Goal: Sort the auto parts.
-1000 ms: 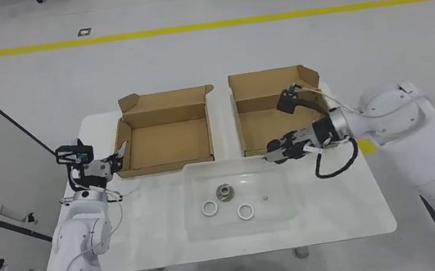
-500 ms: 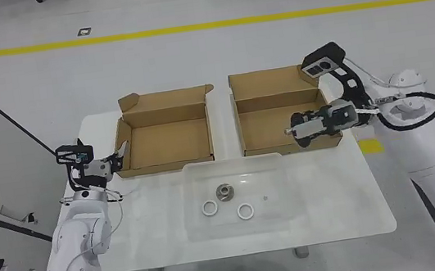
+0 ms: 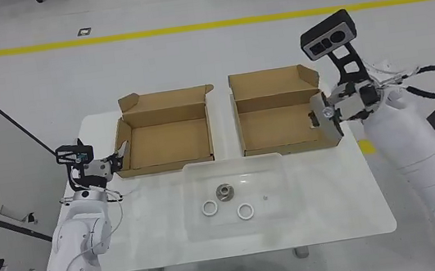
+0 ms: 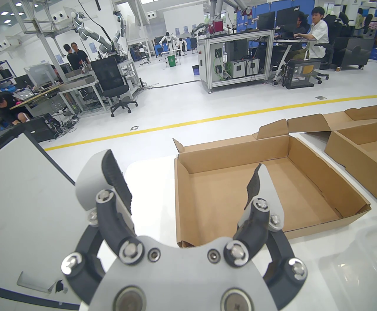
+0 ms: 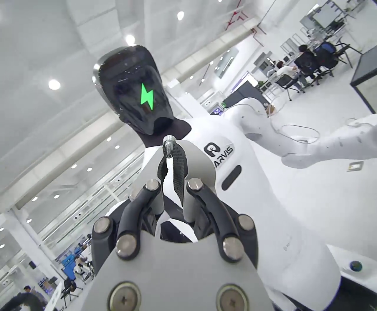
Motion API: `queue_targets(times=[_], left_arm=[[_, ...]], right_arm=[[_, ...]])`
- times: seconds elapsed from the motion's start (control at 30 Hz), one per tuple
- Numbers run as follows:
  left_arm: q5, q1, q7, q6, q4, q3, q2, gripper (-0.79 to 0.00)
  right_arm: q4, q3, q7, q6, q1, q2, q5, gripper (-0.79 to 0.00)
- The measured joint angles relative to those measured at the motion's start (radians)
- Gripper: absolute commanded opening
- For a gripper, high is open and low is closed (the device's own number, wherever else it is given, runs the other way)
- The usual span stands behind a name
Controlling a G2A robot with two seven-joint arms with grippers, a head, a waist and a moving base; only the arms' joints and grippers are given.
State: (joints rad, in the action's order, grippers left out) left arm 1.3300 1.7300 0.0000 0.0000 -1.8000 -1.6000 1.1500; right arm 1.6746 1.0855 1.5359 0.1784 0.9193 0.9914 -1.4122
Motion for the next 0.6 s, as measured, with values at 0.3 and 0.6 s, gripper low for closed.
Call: queue_targets(times=[0.3, 0.6], left_arm=[[0.000, 0.000, 0.000, 0.000, 0.000, 0.000, 0.000, 0.000], [0.000, 0.000, 0.000, 0.000, 0.000, 0.000, 0.000, 0.000]], right_arm=[[0.010, -0.017, 0.000, -0.012, 0.003, 0.014, -0.059, -0.785], [0.034, -0.003, -0.064, -0.034, 0.053, 0.024, -0.137, -0.785]])
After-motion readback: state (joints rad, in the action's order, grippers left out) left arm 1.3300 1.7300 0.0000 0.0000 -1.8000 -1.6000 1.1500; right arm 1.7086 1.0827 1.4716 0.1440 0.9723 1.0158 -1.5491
